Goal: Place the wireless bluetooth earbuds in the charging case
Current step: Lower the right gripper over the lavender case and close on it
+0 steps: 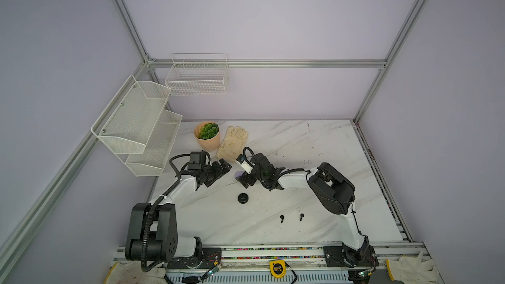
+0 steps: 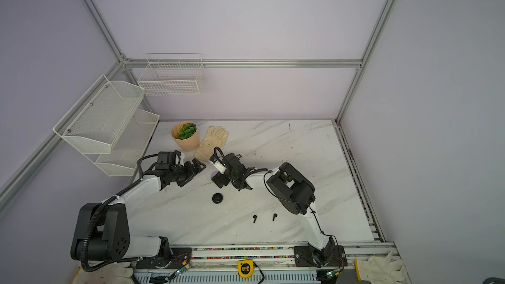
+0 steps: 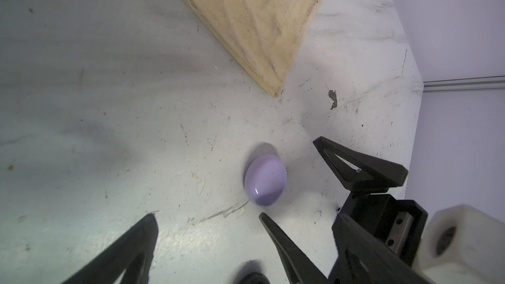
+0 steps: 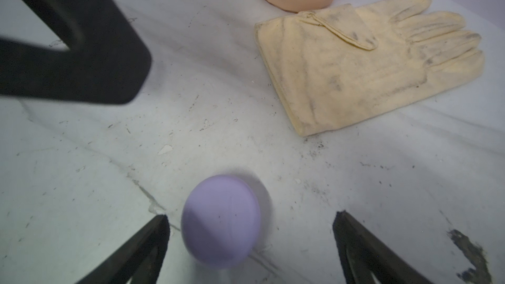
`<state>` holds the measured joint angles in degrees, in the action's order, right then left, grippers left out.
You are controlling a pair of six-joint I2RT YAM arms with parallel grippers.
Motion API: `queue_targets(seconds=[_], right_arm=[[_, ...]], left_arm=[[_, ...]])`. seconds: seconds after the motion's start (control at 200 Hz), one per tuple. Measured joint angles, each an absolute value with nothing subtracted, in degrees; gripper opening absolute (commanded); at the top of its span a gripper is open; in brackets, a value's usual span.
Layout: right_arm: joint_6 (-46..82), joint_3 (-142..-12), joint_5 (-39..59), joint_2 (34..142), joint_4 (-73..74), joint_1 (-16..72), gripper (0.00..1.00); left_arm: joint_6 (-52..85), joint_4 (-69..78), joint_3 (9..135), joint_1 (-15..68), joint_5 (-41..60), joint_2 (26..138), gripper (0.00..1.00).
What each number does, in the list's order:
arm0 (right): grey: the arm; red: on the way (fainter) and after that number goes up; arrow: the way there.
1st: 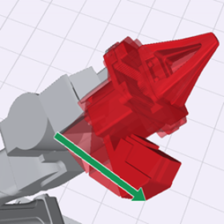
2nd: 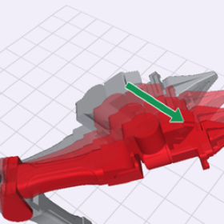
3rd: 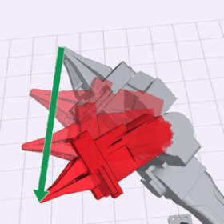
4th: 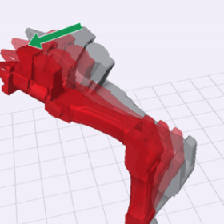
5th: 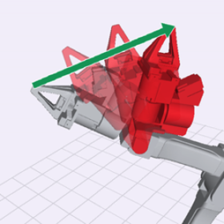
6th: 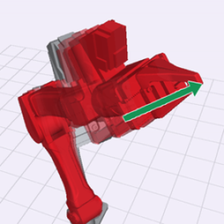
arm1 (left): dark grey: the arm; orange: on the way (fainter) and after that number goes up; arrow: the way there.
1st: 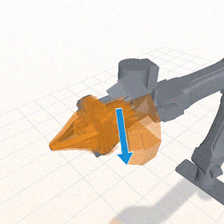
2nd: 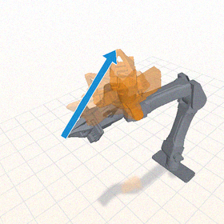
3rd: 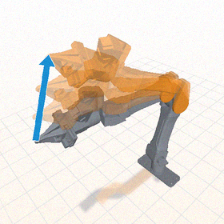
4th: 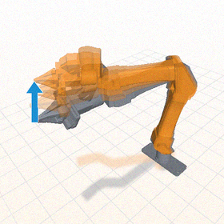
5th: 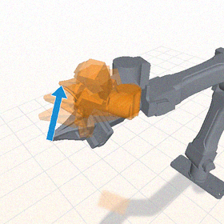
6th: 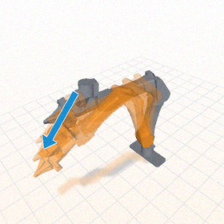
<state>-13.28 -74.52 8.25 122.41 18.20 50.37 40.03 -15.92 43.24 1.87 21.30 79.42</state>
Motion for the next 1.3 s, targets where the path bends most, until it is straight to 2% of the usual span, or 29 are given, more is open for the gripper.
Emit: queue_targets(seconds=[0.185, 0.28, 0.4, 0.8, 1.005, 1.205, 1.3], right_arm=[[-11.81, -75.37, 7.51, 124.95, 18.11, 50.37, 0.97], [-11.09, -75.42, 7.49, 125.38, 18.20, 50.37, 0.92], [-10.61, -75.42, 7.44, 125.40, 18.20, 50.37, 0.82], [-9.76, -76.12, 7.97, 125.99, 18.28, 50.37, 0.70], [-12.10, -72.36, 9.65, 123.63, 20.18, 49.91, 0.63], [-14.35, -67.24, 13.76, 118.17, 22.96, 47.09, 0.61], [-14.37, -67.13, 14.72, 117.16, 24.99, 45.71, 0.65]], left_arm=[[40.03, -15.88, 43.24, 1.87, 21.69, 79.42, 1.00], [40.03, -15.53, 43.24, 1.87, 22.15, 79.48, 1.00], [40.05, -14.66, 43.24, 1.87, 22.50, 79.83, 1.00], [41.28, -13.76, 43.24, 1.87, 24.14, 83.13, 1.00], [42.74, -12.84, 43.18, 1.87, 26.00, 82.83, 0.99], [45.76, -8.84, 41.91, 1.91, 34.24, 79.02, 0.95], [46.98, -7.53, 40.60, 1.93, 36.01, 76.38, 0.96]])
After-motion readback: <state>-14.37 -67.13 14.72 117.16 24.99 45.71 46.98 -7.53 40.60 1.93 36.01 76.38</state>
